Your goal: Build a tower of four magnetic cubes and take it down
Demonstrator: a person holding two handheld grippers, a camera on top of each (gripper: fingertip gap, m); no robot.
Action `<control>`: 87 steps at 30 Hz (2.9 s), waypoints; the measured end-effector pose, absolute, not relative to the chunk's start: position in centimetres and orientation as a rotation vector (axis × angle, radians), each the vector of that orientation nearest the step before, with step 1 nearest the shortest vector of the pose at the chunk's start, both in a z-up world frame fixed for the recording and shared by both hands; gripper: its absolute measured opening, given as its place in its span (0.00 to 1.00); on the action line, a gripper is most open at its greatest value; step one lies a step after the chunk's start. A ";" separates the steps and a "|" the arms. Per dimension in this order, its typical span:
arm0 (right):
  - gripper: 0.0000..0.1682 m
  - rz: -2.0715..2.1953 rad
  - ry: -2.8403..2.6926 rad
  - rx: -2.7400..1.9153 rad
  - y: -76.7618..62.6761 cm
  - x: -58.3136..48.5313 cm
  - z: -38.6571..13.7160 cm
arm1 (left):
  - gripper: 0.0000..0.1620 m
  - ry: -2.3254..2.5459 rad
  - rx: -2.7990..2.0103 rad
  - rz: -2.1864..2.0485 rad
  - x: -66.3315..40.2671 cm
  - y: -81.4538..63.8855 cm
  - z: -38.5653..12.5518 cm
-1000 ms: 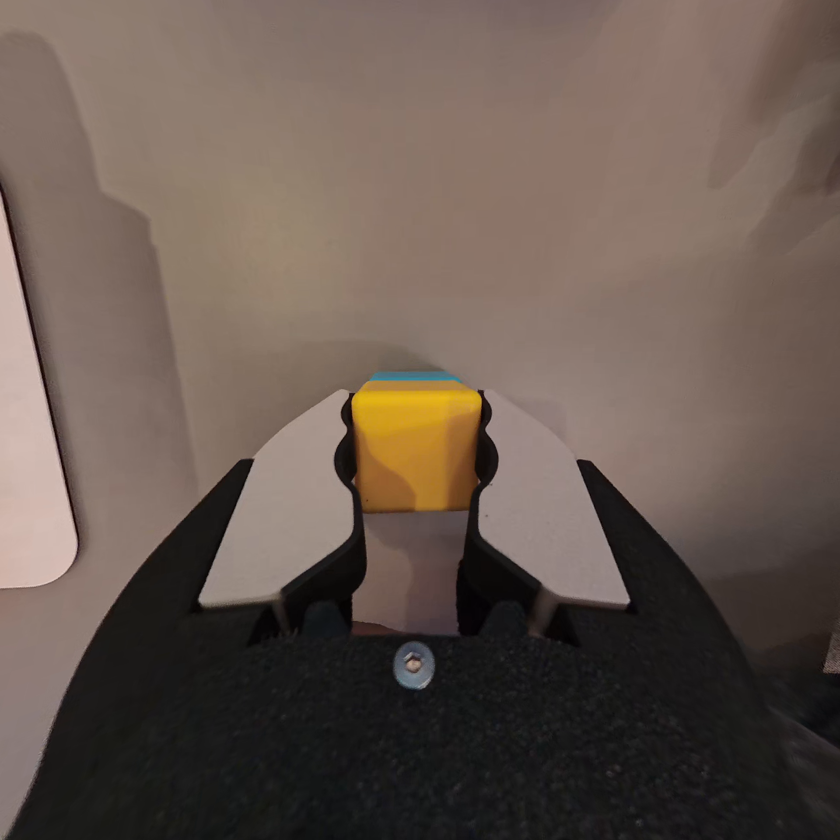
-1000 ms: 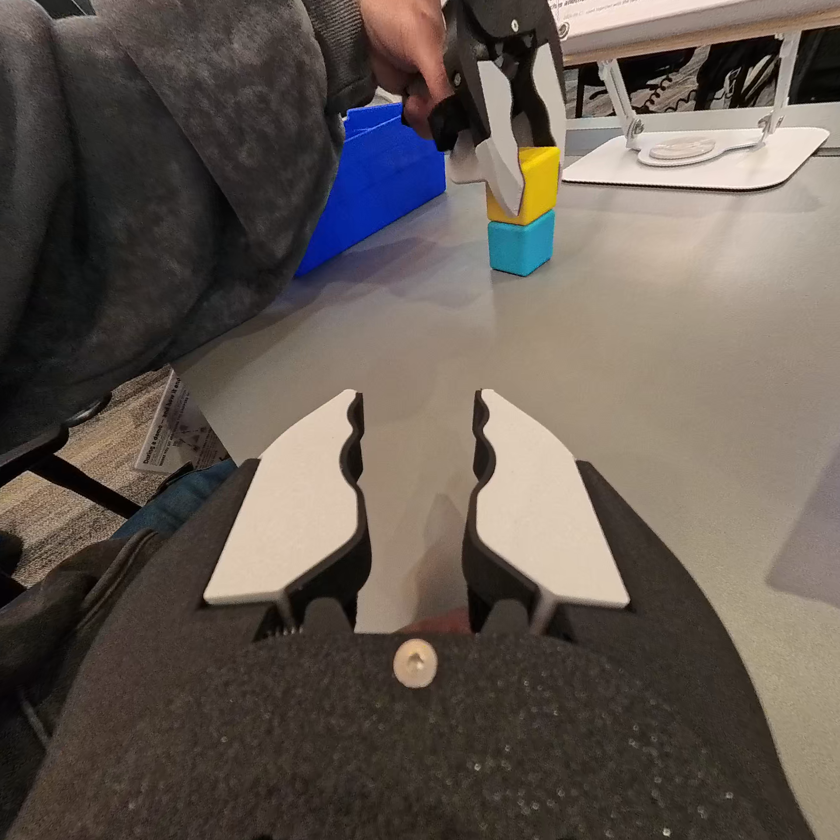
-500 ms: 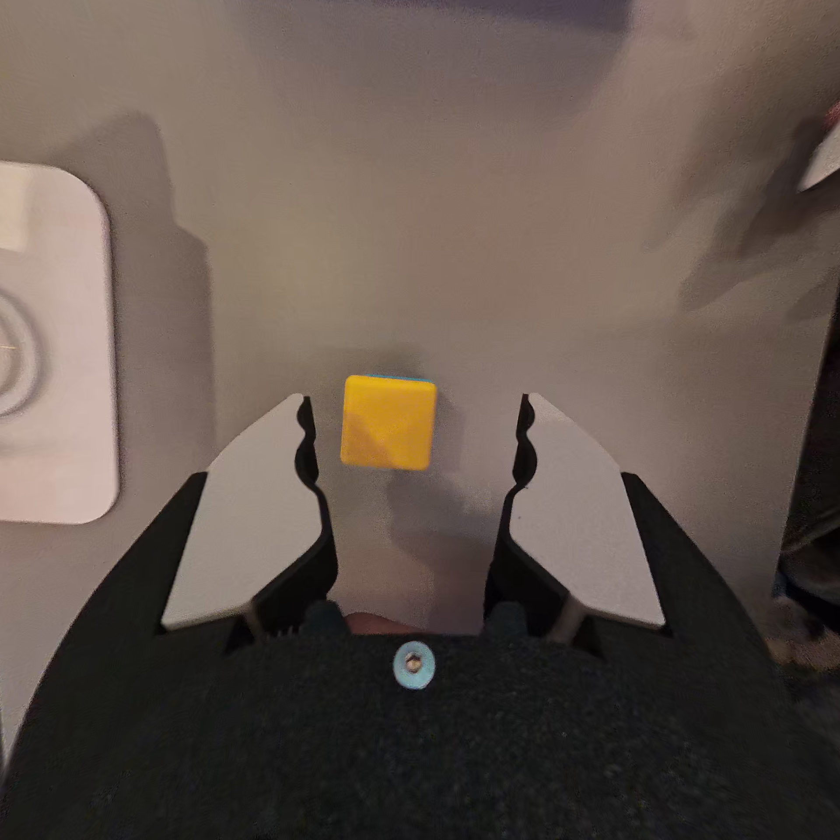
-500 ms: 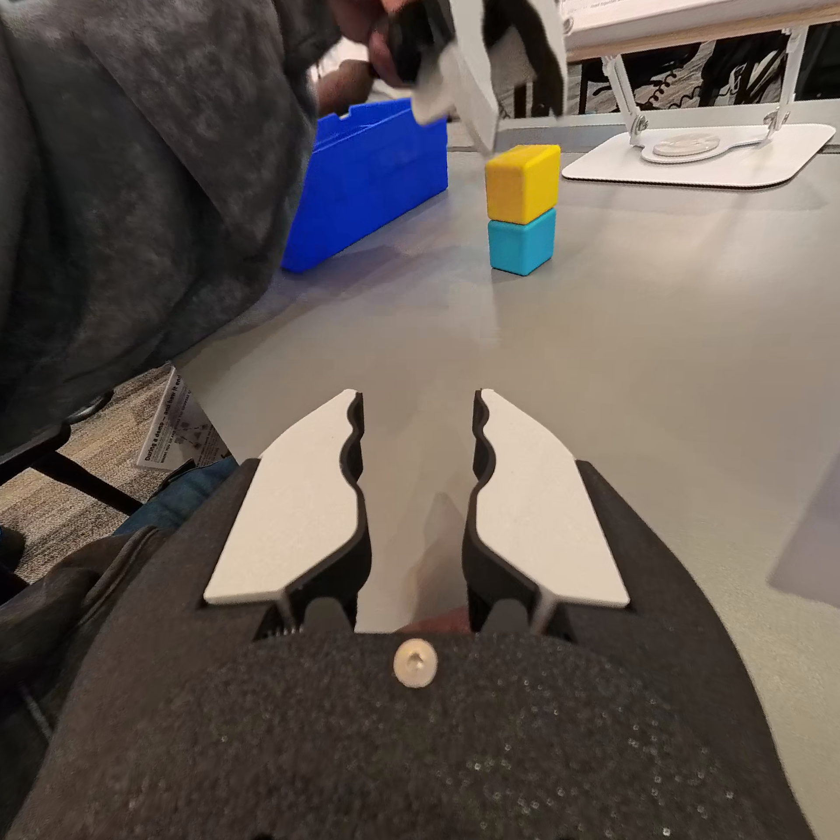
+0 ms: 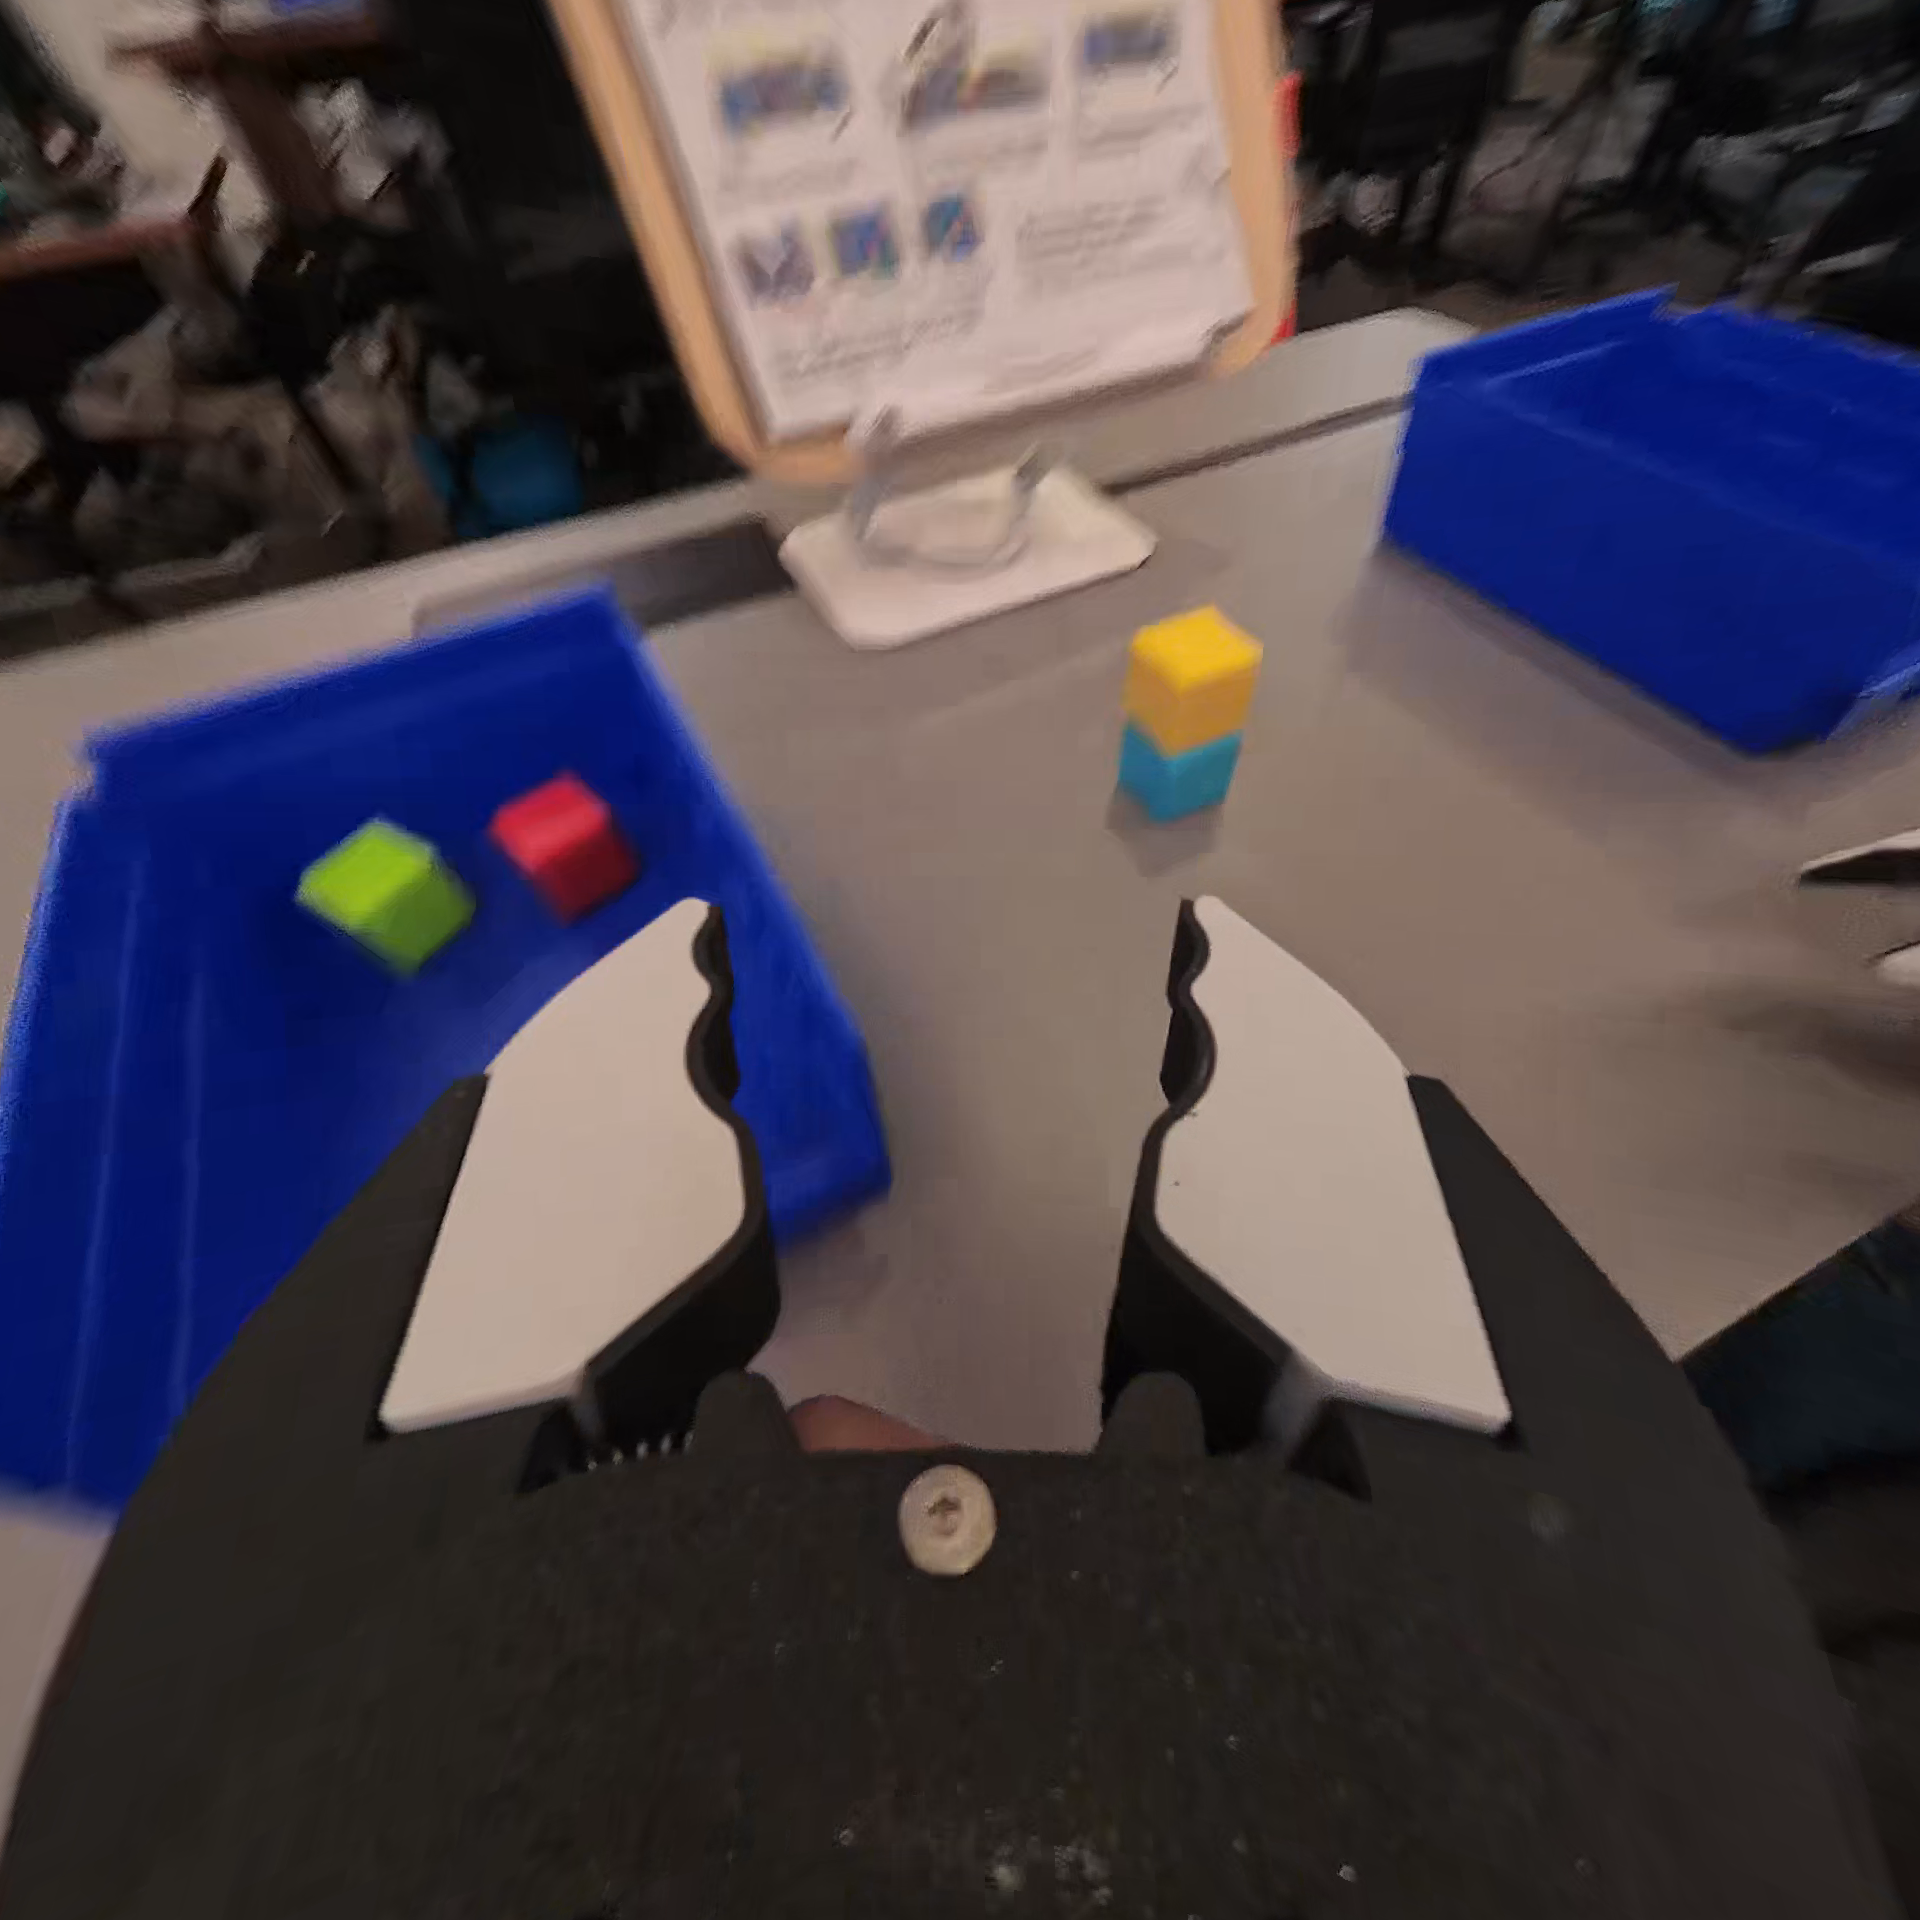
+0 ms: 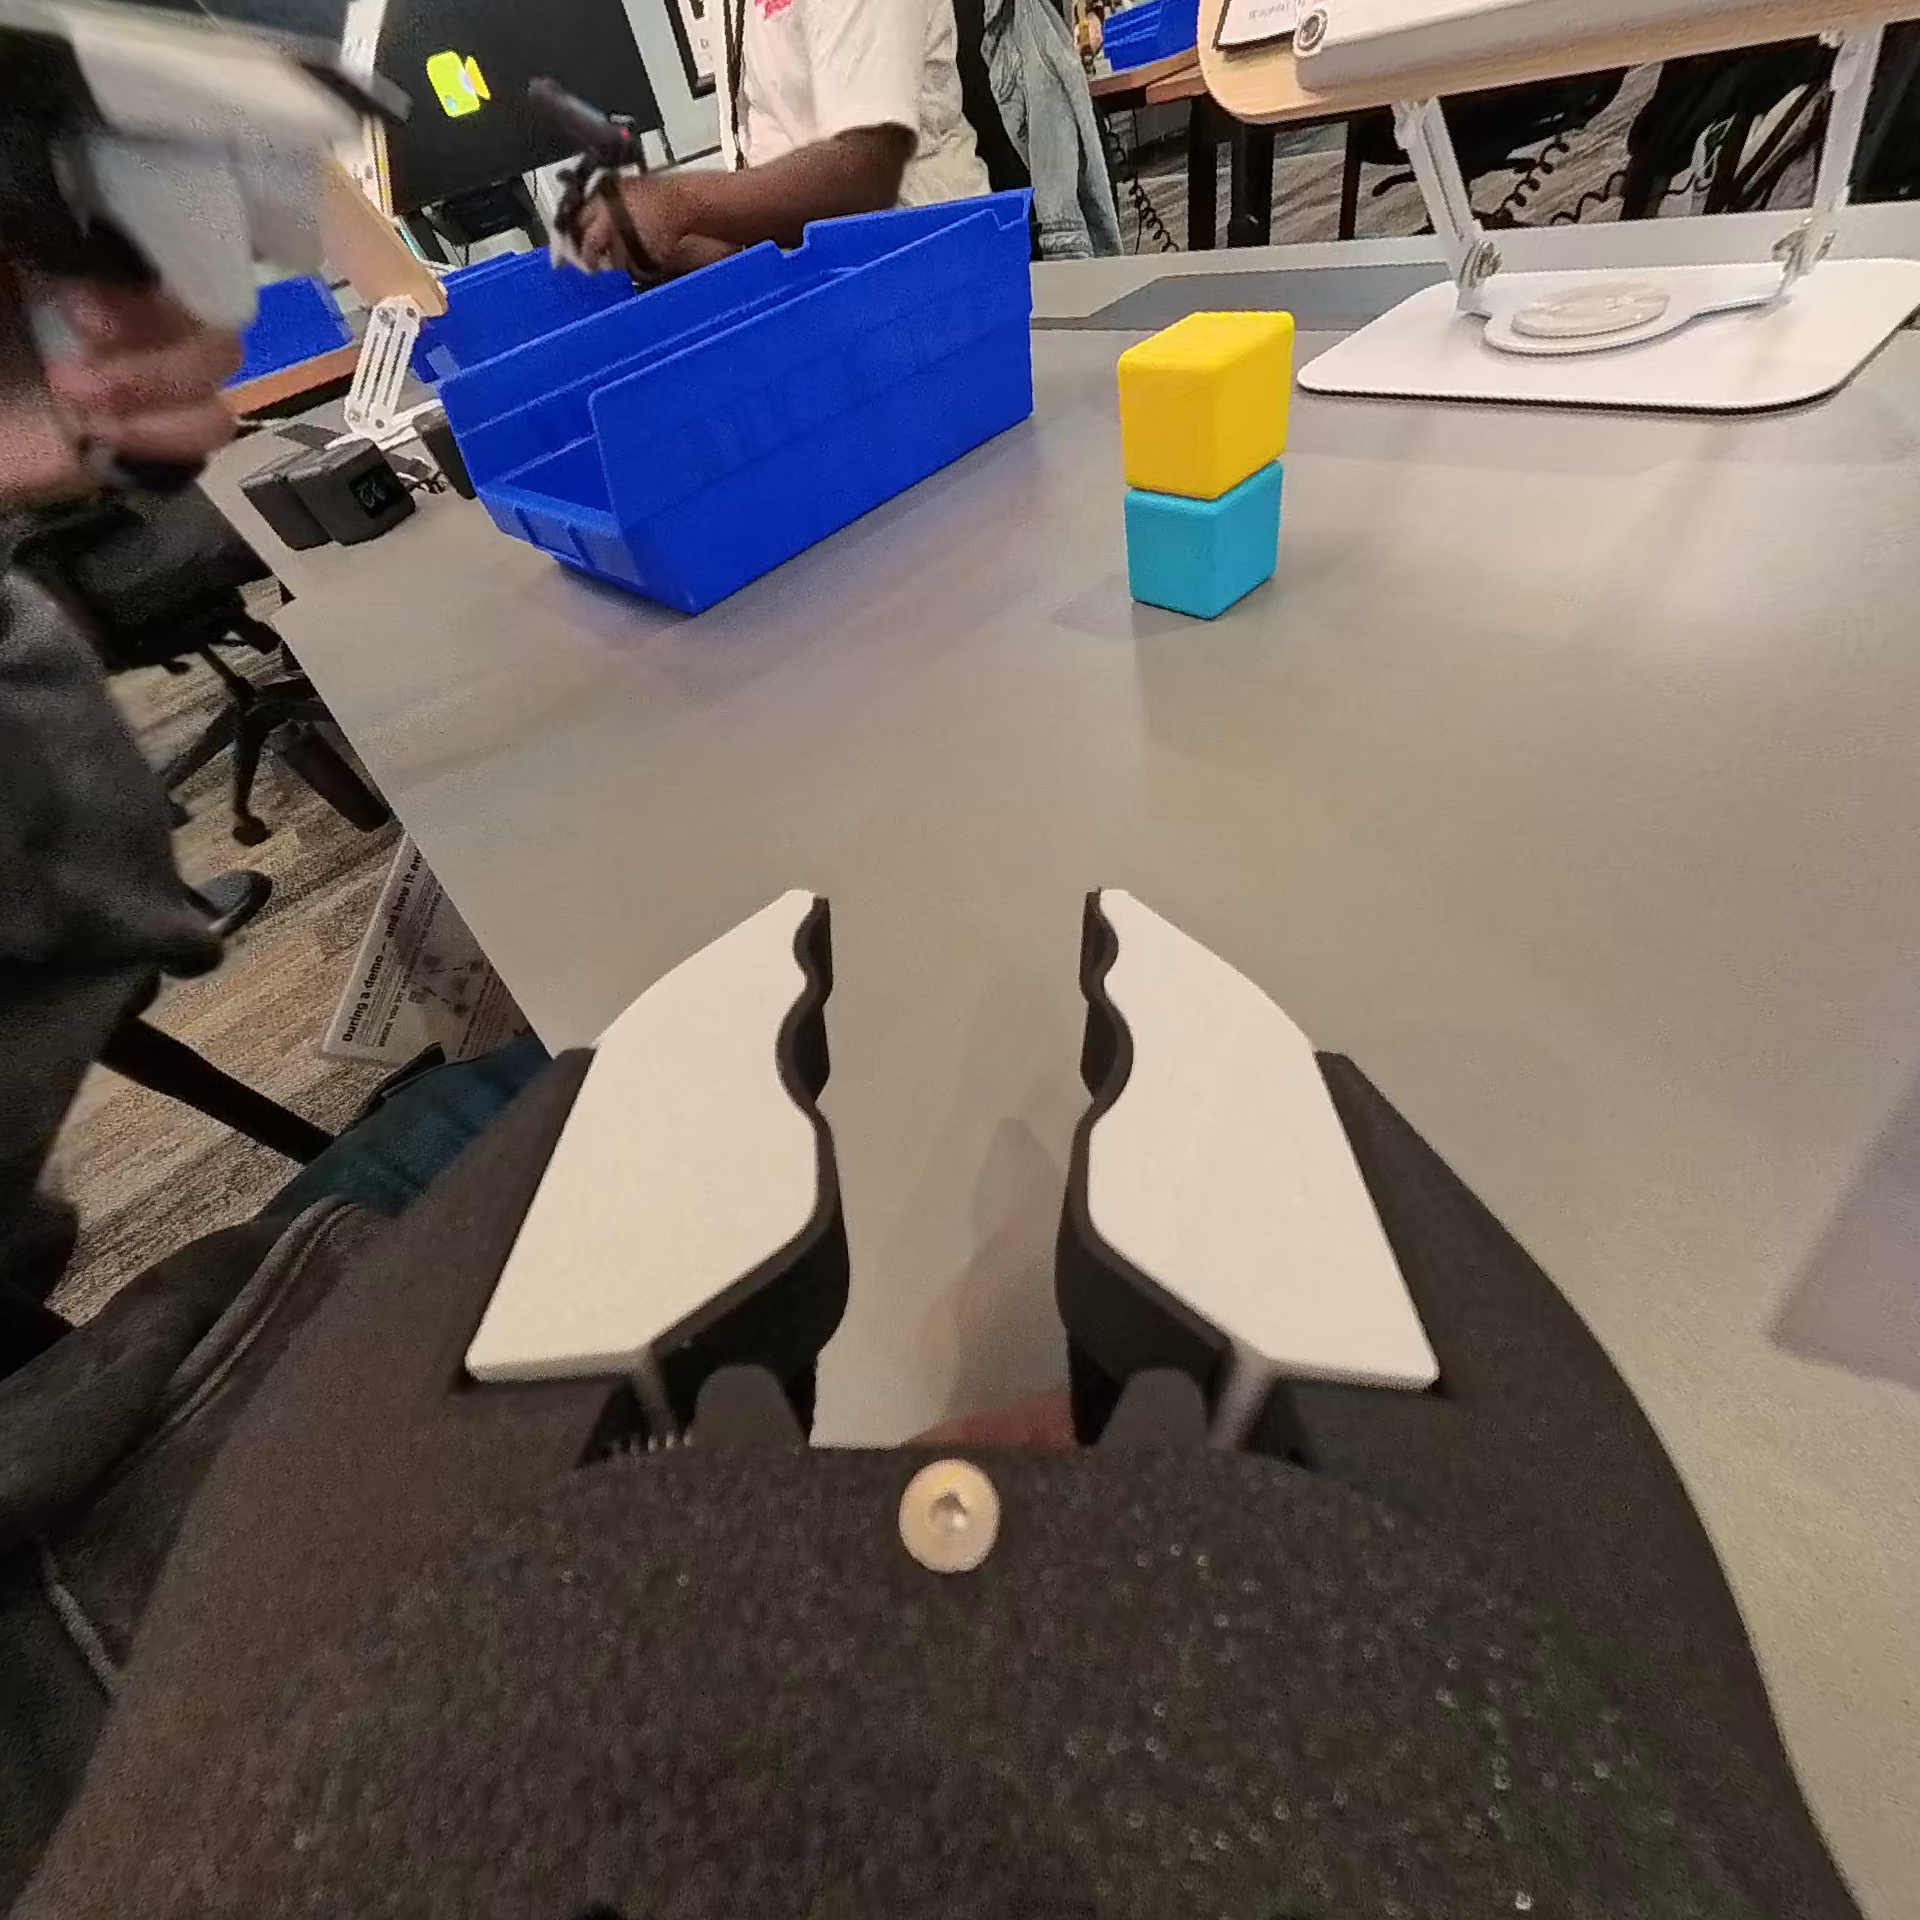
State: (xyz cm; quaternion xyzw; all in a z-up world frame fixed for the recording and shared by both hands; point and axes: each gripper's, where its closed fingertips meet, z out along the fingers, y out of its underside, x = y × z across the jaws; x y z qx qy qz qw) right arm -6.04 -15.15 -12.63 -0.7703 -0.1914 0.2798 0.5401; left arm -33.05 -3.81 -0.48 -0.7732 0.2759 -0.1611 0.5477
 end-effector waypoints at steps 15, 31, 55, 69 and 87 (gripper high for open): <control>0.27 0.657 -0.518 -1.874 -15.2 -7.1 -13.3 | 0.47 0.165 -2.152 -0.306 -40.6 2.6 -3.4; 0.27 0.671 -0.510 -1.850 -15.3 -7.0 -13.0 | 0.49 0.064 -2.852 -0.024 -39.5 20.9 -13.9; 0.27 0.695 -0.515 -1.848 -15.2 -7.1 -13.0 | 0.31 0.360 -2.741 -0.101 -39.7 20.8 -13.5; 0.27 0.672 -0.492 -1.847 -14.9 -6.9 -13.0 | 0.30 1.710 -2.061 -0.460 -25.2 8.6 0.4; 0.27 0.620 -0.463 -1.806 -14.9 -6.5 -12.5 | 0.30 2.291 -1.921 -0.320 -11.7 8.2 -8.0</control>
